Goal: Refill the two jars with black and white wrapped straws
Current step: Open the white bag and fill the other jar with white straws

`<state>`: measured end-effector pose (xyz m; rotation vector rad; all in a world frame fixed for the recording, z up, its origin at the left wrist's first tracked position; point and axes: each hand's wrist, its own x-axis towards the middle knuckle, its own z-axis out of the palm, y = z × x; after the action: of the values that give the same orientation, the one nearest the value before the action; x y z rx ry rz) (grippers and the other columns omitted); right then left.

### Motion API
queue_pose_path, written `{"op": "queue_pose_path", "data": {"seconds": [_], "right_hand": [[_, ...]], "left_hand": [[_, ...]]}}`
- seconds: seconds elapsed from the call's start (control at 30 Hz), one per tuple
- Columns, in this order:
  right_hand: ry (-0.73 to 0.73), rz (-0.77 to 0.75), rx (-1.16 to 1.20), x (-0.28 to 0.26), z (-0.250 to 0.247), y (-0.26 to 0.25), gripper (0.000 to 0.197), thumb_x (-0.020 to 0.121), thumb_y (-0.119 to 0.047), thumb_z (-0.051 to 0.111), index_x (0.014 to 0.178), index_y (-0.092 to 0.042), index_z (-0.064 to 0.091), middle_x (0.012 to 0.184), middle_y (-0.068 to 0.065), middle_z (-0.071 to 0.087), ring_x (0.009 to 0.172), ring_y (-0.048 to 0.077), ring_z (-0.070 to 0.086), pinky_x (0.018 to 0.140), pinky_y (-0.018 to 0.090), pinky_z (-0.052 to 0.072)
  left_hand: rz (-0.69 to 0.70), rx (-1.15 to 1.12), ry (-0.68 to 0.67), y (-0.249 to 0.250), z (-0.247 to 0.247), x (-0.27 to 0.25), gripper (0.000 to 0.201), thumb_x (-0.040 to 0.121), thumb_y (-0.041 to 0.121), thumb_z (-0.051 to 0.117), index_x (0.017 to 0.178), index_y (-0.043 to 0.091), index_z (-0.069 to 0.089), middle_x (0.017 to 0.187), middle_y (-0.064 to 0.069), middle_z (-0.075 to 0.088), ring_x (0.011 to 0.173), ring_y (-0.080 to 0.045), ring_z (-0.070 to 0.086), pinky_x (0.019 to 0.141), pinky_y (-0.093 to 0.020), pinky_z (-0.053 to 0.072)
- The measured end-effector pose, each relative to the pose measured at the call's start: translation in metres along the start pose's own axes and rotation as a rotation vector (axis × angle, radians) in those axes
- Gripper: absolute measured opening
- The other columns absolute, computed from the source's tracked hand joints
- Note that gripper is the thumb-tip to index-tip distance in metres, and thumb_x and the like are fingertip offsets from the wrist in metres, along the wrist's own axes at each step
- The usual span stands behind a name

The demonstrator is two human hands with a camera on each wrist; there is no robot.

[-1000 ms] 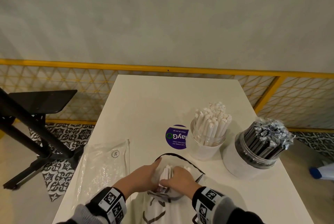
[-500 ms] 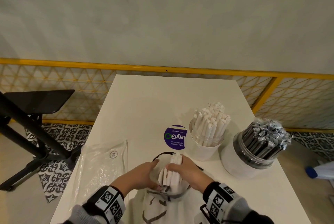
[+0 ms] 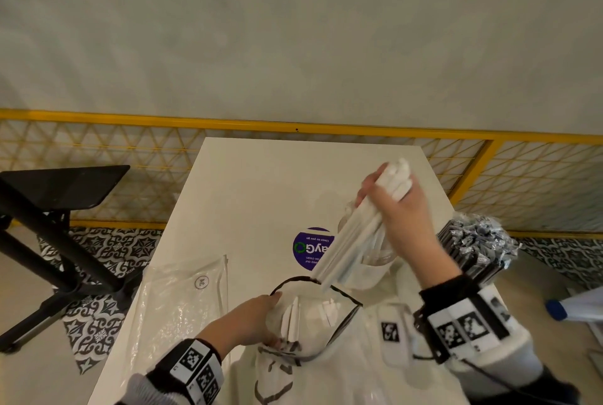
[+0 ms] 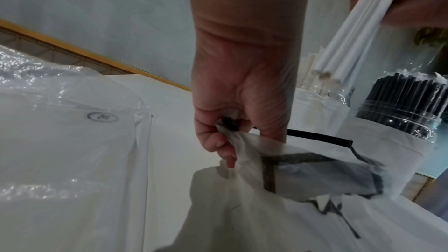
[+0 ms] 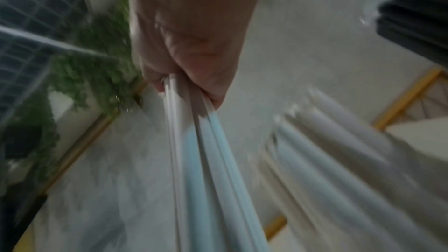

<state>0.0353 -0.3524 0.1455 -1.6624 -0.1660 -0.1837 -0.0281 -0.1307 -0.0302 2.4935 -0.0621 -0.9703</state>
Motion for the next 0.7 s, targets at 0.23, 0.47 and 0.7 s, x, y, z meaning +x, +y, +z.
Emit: {"op": "queue_pose_path", "data": {"seconds": [0.23,0.47,0.7], "right_hand": [[0.132,-0.162,0.033,0.04,-0.044,-0.041,0.015,0.088,0.001,0.052,0.096,-0.011,0.049,0.08,0.01,0.059,0.072,0.02,0.066,0.073,0.034,0.053],[0.15,-0.158,-0.089,0.029,-0.037,-0.018,0.017,0.09,-0.002,0.052,0.1,-0.015,0.051,0.078,0.0,0.061,0.081,0.016,0.069,0.079,0.03,0.051],[0.184,-0.212,-0.093,0.025,-0.035,-0.016,0.022,0.092,-0.005,0.053,0.111,-0.015,0.05,0.087,0.003,0.064,0.086,0.012,0.068,0.081,0.021,0.052]], "left_hand": [[-0.009,0.029,0.004,0.002,0.0,-0.001,0.097,0.079,0.038,0.071,0.151,0.022,0.009,0.153,-0.002,0.03,0.138,-0.02,0.033,0.11,-0.027,0.03],[-0.016,0.066,0.0,0.004,-0.002,-0.003,0.095,0.08,0.035,0.07,0.151,0.02,0.008,0.151,-0.003,0.033,0.135,-0.02,0.036,0.108,-0.027,0.032],[-0.034,0.074,0.008,0.003,0.0,-0.002,0.096,0.078,0.036,0.071,0.151,0.021,0.009,0.15,-0.002,0.034,0.134,-0.02,0.039,0.108,-0.027,0.034]]}}
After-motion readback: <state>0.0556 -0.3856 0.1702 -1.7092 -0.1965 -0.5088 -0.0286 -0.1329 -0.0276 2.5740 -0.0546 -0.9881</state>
